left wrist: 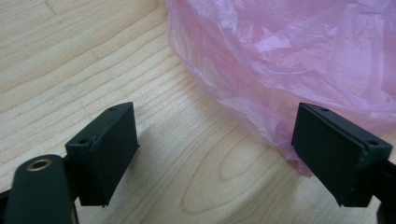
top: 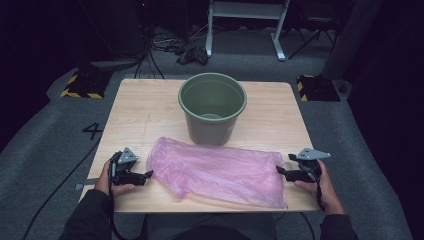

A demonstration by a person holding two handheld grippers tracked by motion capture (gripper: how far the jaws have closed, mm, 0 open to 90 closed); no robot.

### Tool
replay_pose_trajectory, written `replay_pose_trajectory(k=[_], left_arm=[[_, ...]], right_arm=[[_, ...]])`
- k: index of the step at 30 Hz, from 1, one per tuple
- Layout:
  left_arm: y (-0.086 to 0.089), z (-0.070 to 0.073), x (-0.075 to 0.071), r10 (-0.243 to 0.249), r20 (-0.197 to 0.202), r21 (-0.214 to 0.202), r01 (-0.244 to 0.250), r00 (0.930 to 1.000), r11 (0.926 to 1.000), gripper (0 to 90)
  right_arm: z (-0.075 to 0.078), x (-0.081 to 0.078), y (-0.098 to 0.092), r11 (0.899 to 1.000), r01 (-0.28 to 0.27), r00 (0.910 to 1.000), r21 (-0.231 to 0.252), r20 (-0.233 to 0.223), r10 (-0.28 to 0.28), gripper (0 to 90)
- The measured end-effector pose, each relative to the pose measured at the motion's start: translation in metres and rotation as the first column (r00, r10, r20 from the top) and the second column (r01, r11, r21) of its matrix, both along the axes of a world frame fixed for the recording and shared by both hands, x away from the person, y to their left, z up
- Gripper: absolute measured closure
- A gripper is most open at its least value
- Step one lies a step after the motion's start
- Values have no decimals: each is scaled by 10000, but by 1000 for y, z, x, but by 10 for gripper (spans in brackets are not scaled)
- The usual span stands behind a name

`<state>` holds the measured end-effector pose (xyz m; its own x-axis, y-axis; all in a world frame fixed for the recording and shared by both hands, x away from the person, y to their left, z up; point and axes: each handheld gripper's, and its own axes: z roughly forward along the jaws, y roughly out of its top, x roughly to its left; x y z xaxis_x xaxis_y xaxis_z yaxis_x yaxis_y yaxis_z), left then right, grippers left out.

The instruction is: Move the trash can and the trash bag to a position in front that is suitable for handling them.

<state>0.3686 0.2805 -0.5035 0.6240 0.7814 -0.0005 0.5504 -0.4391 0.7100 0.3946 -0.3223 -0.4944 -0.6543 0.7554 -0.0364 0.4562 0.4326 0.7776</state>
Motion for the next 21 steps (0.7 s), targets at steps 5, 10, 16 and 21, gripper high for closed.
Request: replay_pose_trajectory(k=[5, 10, 16, 21], left_arm=[[0, 0, 0, 0, 13, 14, 0, 10000, 10000, 138], [-2, 0, -2, 171, 5, -15, -171, 9999, 9999, 141], [-5, 0, -3, 152, 30, 14, -152, 9999, 9999, 141], [-9, 0, -4, 61, 49, 43, -61, 10000, 10000, 141]], right_arm=[[28, -10, 3, 9982, -159, 9969, 580, 775, 114, 241], [42, -23, 33, 9901, -1307, 9870, 509, 1012, 1251, 253], [27, -32, 66, 9668, -2526, 9664, -377, 383, 2540, 308], [8, -21, 67, 9645, -2457, 9693, -968, -353, 2434, 491]])
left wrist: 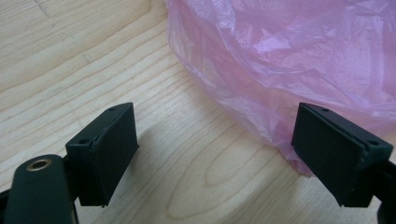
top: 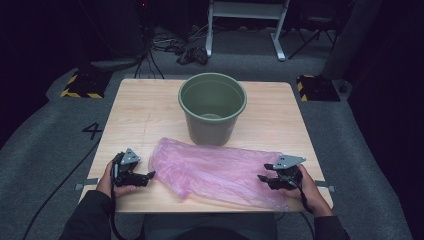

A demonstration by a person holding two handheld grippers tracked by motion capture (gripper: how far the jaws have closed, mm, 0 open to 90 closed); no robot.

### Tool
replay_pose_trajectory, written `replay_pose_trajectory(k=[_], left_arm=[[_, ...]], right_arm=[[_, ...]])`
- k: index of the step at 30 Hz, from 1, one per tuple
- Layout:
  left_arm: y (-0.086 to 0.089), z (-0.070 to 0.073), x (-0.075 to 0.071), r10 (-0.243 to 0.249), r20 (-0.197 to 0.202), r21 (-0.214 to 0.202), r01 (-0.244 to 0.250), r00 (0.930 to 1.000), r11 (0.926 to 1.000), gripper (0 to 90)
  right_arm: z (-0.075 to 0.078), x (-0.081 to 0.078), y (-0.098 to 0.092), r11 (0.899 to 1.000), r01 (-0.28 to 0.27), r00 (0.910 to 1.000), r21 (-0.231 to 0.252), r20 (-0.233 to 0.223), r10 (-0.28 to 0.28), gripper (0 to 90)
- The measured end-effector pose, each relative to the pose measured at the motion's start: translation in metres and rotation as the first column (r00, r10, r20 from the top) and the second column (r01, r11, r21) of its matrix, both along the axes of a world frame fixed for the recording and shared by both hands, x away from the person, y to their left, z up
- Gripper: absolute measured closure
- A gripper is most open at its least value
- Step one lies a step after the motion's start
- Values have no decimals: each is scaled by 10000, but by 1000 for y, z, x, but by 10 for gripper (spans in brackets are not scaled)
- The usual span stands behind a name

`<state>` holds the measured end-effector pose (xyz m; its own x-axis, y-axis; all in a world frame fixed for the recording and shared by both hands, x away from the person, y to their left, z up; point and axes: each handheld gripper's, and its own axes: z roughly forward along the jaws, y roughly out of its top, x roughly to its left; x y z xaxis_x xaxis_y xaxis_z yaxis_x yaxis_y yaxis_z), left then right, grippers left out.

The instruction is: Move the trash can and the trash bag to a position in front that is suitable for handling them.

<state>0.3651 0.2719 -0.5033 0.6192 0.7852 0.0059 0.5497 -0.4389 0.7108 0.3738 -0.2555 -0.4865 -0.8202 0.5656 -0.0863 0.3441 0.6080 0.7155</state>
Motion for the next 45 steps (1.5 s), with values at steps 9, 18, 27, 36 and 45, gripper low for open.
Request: replay_pose_trajectory(k=[9, 18, 27, 36, 45], left_arm=[[-8, 0, -1, -238, 33, 4, 238, 9997, 9997, 141], [-20, 2, -3, -115, -56, 105, 115, 9999, 9999, 147], [-43, 5, -12, -660, 233, 613, 644, 9975, 9960, 168], [-34, 22, -17, -740, 899, 56, 738, 9932, 9973, 179], [-30, 48, -28, -1046, 1718, -539, 1154, 9796, 9919, 185]], right_arm=[[-5, 12, -14, 9973, 725, 9973, -117, -70, -725, 641], [-6, 34, -31, 9826, 1826, 9828, -328, 349, -1814, 711], [4, 35, -38, 9691, 2457, 9674, -201, 688, -2438, 494], [11, 7, -42, 9846, 1728, 9840, -268, 483, -1714, 427], [-1, 16, -51, 9758, 2164, 9763, -316, 116, -2161, 447]])
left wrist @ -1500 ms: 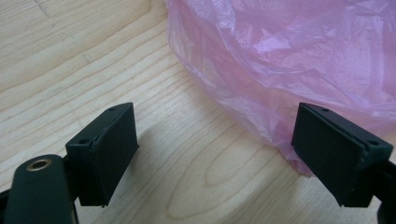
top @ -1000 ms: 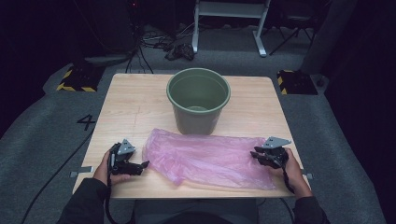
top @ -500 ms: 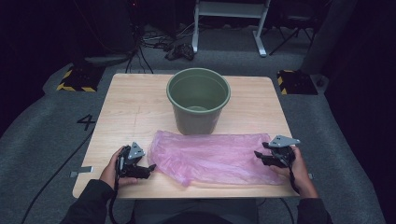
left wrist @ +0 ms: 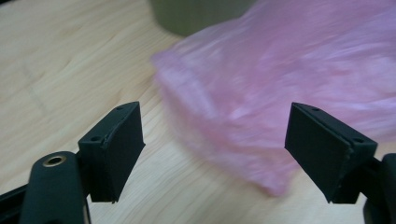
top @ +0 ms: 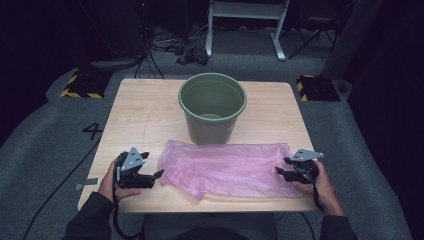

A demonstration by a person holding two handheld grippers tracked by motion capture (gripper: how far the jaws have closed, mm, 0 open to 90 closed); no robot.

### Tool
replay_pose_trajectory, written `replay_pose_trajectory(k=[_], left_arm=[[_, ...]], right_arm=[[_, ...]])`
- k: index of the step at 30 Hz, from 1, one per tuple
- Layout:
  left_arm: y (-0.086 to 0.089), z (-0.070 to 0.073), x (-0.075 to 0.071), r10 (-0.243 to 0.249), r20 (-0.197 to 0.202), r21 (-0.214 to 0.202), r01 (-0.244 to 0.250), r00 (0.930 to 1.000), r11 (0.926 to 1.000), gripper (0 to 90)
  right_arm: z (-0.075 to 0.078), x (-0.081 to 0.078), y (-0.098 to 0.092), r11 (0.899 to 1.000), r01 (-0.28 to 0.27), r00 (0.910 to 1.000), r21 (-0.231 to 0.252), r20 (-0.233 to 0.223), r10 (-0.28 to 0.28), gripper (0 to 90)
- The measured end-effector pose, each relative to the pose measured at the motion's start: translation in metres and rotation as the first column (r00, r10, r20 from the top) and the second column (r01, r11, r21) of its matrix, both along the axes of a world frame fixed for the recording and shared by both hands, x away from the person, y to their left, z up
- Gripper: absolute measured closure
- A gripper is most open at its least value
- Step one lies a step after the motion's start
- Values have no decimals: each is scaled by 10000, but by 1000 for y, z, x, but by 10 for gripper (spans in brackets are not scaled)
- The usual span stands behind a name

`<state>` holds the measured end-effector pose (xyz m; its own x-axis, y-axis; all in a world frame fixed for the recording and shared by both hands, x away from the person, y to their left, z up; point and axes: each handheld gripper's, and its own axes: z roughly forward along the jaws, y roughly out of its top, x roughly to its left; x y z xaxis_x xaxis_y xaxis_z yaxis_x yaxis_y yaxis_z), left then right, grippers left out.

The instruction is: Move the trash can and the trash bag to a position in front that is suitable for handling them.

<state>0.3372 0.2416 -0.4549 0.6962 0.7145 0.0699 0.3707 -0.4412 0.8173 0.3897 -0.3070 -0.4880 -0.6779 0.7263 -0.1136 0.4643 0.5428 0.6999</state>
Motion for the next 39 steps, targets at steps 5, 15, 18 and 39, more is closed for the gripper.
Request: replay_pose_trajectory(k=[5, 15, 18, 39], left_arm=[[-31, 9, -9, -1185, 142, 159, 1183, 9929, 9929, 183], [-86, -17, 15, -2311, -776, 808, 2371, 9698, 9681, 211], [-92, -27, 23, -2343, -1109, 1042, 2458, 9658, 9637, 282], [-51, -43, 49, -1890, -1888, 789, 2067, 9637, 9752, 348]], right_arm=[[-3, 4, 0, 10000, 14, 10000, 27, -94, -13, 450], [-7, 11, -2, 9976, -75, 9994, 688, -332, 98, 466], [-9, 14, -6, 9959, 19, 9995, 909, -320, 10, 455], [-7, 33, 21, 9962, -526, 9977, 696, -382, 553, 429]])
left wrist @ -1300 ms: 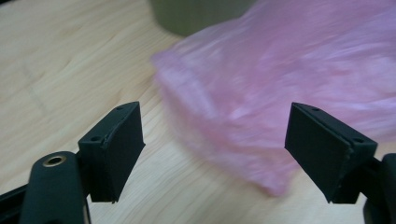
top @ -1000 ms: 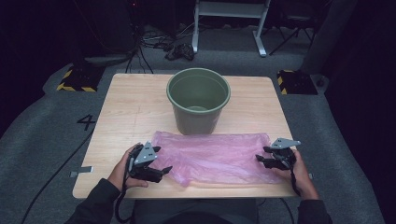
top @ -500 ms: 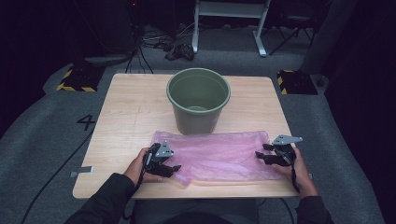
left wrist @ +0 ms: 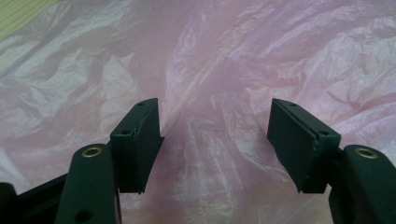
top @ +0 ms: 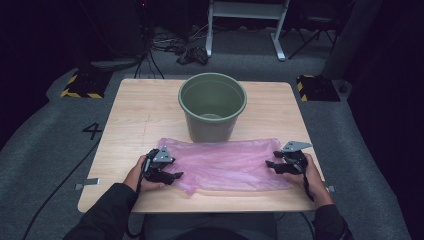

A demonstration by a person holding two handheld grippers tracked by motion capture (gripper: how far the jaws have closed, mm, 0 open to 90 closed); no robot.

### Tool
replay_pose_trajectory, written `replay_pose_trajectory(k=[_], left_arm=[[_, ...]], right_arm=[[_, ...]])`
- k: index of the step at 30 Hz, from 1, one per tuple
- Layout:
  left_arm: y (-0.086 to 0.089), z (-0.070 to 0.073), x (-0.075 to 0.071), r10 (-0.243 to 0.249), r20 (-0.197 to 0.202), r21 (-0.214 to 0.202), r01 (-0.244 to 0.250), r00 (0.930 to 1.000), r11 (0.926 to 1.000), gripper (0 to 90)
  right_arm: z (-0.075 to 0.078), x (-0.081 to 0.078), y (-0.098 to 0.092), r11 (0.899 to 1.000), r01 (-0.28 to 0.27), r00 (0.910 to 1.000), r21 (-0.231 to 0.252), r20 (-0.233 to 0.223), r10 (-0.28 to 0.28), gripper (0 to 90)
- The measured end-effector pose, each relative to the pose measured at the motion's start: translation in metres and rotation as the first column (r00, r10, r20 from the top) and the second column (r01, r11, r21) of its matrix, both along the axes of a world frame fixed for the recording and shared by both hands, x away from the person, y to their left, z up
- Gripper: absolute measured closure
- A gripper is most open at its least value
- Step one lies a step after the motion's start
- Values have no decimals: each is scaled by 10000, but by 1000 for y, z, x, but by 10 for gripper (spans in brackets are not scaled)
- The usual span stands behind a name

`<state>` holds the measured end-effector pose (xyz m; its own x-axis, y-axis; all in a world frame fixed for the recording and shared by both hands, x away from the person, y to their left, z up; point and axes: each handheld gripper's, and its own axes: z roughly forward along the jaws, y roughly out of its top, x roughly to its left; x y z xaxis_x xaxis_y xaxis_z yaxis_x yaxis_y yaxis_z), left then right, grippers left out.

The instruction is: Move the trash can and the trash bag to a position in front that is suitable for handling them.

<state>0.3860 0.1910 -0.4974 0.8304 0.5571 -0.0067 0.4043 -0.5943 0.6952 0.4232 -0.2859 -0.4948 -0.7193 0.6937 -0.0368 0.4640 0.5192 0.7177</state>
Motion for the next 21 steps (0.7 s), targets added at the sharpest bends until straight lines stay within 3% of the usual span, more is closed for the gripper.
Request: replay_pose_trajectory(k=[3, 9, 12, 15, 17, 21], left_arm=[[10, 1, 0, 108, -28, 39, -108, 9999, 9999, 348], [27, 4, -1, 864, 7, 412, -864, 9963, 9954, 286], [27, 12, -6, 585, 208, -10, -585, 9981, 9983, 259], [16, 25, -17, 186, 697, 83, -192, 9974, 9998, 246], [7, 32, -24, -248, 818, -170, 263, 9963, 9995, 231], [-17, 36, -35, -940, 860, 7, 943, 9918, 9955, 210]], right_arm=[[0, 1, 7, 10000, -97, 10000, -1, -22, 97, 428], [0, 5, 28, 9990, -445, 9989, 34, -117, 445, 432], [0, 5, 40, 9984, -561, 9983, 12, -145, 561, 433], [1, 5, 44, 9980, -632, 9979, -45, -107, 631, 432], [1, 6, 47, 9978, -669, 9977, -31, -104, 668, 432], [1, 7, 51, 9975, -712, 9974, -35, -112, 711, 430]])
